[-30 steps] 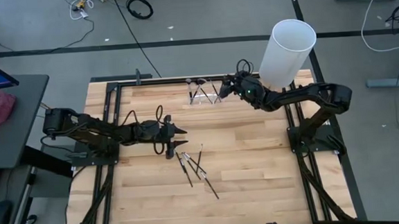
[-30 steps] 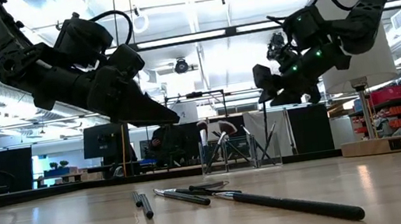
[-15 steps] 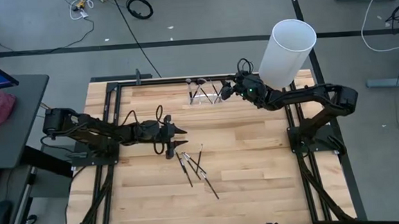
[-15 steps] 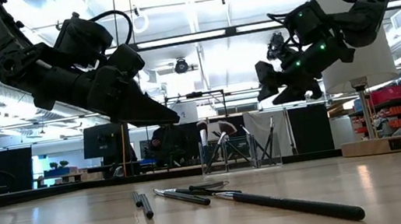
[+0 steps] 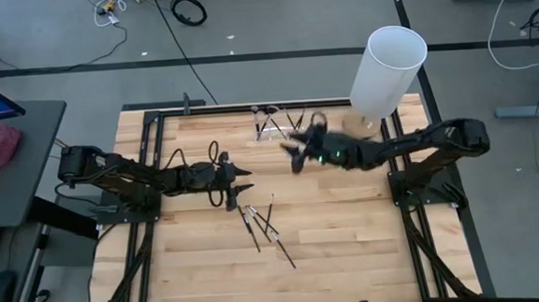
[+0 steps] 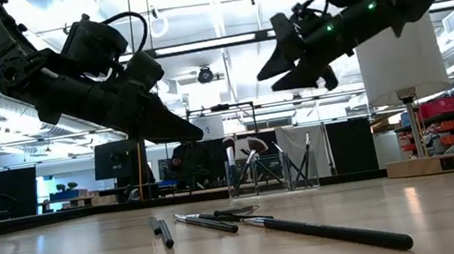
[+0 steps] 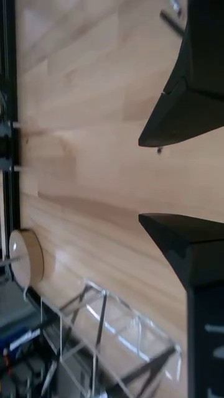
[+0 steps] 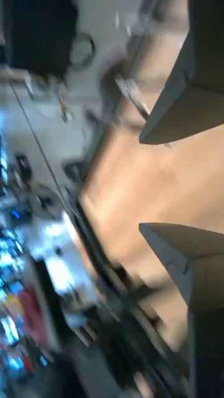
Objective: Pick & Place Makeup Supplies
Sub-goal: Put the black makeup brush into the transparent organizer
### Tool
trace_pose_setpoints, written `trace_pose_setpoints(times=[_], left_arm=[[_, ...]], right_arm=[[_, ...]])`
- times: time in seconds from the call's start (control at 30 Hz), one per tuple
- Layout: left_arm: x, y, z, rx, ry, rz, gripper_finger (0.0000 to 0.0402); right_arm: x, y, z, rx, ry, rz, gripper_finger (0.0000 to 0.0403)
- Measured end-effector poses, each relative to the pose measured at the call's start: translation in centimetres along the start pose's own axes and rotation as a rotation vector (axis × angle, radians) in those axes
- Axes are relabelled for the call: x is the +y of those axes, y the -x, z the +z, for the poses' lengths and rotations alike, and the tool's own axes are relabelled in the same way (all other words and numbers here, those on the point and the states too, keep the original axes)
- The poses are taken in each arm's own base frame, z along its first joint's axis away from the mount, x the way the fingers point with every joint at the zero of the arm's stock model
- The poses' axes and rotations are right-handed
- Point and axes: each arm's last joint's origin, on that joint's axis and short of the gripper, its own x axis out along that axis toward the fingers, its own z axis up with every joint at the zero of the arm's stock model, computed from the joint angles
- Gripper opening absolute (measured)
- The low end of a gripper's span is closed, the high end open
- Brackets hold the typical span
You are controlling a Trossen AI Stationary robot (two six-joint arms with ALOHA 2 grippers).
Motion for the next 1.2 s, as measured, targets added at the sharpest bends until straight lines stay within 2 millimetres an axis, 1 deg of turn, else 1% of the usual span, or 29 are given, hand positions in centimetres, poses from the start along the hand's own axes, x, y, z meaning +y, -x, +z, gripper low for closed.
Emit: trace_pose_setpoints(times=[0.17,0.27,0.33,0.43,0.5,0.6,0.67,0.73,0.9,1.0,1.2], left_arm=[[0.1,0.0,0.0,0.003,-0.003,0.032,0.0188],[0.1,0.0,0.0,0.004,-0.003,0.032,0.0188],[0.1,0.0,0.0,0.003,-0.003,0.032,0.0188],[0.1,0.0,0.0,0.003,-0.003,0.032,0.0188],[0.1,0.0,0.0,0.003,-0.003,0.032,0.0188],[0.1,0.0,0.0,0.003,0.004,0.030,0.0188],[0.1,0.0,0.0,0.003,0.008,0.030,0.0188],[0.1,0.0,0.0,0.004,0.008,0.030,0.0188],[0.1,0.0,-0.1,0.008,0.008,0.030,0.0188],[0.1,0.0,-0.1,0.008,0.008,0.030,0.0188],[0.1,0.0,-0.1,0.008,0.008,0.029,0.0188]], right_arm=[[4.4,0.4,-4.3,0.136,0.006,0.145,0.0199],[7.0,0.1,-6.7,0.256,-0.030,0.285,0.0188],[8.8,-0.6,-8.0,0.351,-0.062,0.404,0.0178],[11.2,-2.0,-10.1,0.479,-0.046,0.538,0.0157],[12.6,-3.1,-11.0,0.534,-0.014,0.595,0.0139],[14.0,-4.7,-11.9,0.583,0.028,0.630,0.0105],[14.3,-5.6,-12.3,0.615,0.047,0.630,0.0081],[14.3,-6.2,-12.6,0.652,0.061,0.627,0.0057],[13.4,-6.0,-13.1,0.772,0.110,0.580,0.0008],[12.8,-5.3,-12.3,0.834,0.136,0.536,0.0007],[11.4,-3.5,-10.5,0.933,0.231,0.373,0.0014]])
